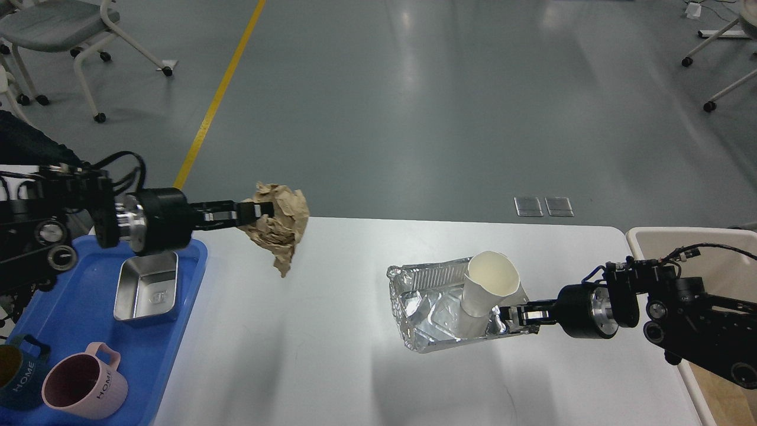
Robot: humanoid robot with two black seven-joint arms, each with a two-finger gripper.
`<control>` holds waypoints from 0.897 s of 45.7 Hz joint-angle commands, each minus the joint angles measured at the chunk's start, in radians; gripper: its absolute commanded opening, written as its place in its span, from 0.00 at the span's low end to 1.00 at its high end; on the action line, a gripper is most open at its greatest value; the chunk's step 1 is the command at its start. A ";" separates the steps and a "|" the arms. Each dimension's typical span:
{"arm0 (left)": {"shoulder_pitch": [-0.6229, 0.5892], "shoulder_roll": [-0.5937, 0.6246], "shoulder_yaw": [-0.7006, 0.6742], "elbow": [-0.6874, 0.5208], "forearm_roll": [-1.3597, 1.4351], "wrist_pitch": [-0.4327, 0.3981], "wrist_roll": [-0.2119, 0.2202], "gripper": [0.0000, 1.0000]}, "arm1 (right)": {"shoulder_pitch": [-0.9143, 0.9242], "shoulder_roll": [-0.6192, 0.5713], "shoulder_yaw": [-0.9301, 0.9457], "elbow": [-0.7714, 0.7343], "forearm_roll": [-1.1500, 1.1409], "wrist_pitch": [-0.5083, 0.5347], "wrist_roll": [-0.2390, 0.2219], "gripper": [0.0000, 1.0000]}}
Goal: Tidy desktop
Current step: 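Lift the crumpled paper and carry it over the foil tray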
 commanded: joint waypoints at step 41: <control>-0.004 -0.542 0.031 0.255 -0.075 0.035 0.021 0.08 | 0.007 0.010 0.001 -0.004 0.000 0.000 0.000 0.00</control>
